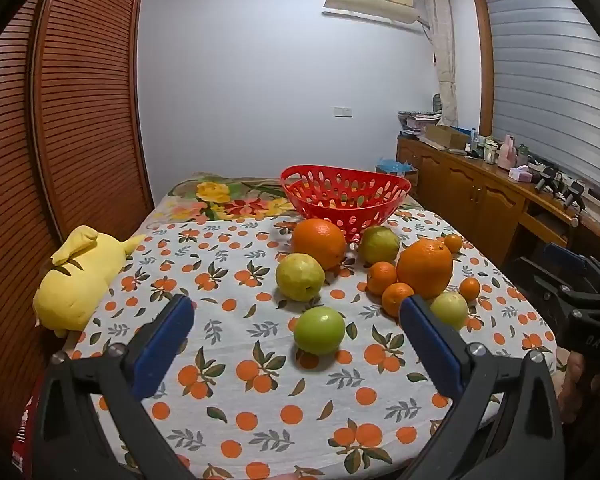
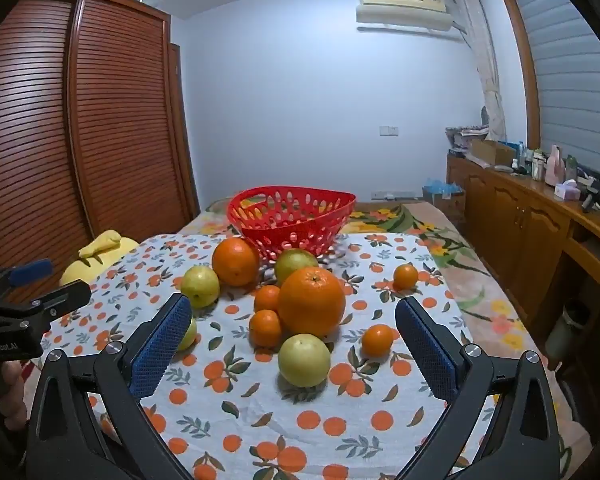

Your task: Organize fruits

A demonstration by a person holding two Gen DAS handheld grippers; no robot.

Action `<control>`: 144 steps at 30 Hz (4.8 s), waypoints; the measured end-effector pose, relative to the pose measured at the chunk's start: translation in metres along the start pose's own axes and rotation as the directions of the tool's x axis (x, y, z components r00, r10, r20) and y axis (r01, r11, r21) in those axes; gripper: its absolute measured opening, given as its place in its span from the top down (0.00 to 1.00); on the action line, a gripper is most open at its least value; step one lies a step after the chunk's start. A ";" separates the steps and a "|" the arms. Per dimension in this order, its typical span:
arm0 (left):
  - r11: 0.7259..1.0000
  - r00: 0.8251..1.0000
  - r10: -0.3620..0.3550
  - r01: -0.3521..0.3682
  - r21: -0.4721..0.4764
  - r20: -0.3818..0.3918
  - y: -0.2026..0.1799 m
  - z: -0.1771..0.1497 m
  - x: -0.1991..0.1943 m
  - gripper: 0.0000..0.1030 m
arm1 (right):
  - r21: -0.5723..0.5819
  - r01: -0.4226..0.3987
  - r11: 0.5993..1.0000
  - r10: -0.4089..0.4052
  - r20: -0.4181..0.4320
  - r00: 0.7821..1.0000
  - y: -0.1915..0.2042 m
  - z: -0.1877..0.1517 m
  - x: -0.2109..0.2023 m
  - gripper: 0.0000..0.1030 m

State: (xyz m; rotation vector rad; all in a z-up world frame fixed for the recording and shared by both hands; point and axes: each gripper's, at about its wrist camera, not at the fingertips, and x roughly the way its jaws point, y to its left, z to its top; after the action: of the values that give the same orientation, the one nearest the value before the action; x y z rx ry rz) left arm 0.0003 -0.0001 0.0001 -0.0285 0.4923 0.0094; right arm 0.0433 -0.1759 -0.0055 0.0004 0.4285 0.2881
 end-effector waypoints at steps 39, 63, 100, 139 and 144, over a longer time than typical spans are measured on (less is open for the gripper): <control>1.000 0.999 0.019 -0.020 0.019 0.038 -0.001 0.011 -0.012 0.00 | 0.003 0.001 1.000 -0.001 0.020 1.000 0.001 0.001 -0.002 0.00; 1.000 0.999 0.018 -0.019 0.018 0.034 0.001 0.013 -0.014 0.00 | -0.002 0.002 1.000 -0.002 0.027 1.000 0.003 0.002 -0.003 0.00; 1.000 1.000 -0.009 0.009 0.020 -0.008 0.001 0.002 0.001 0.00 | -0.003 0.000 1.000 0.000 0.017 1.000 0.003 0.001 -0.002 0.00; 0.975 0.914 -0.217 0.223 -0.020 -0.344 0.004 -0.032 0.146 0.35 | -0.037 -0.111 0.993 0.098 -0.248 0.964 -0.019 -0.038 0.092 0.33; 0.971 0.900 -0.234 0.236 -0.041 -0.367 0.006 -0.033 0.157 0.48 | -0.053 -0.114 0.992 0.097 -0.265 0.959 -0.016 -0.039 0.096 0.34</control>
State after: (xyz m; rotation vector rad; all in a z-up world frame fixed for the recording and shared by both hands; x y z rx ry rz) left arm 0.1231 0.0052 -0.1035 -0.0869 0.8655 -0.2388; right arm 0.1156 -0.1674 -0.0810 -0.0822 0.6831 0.4103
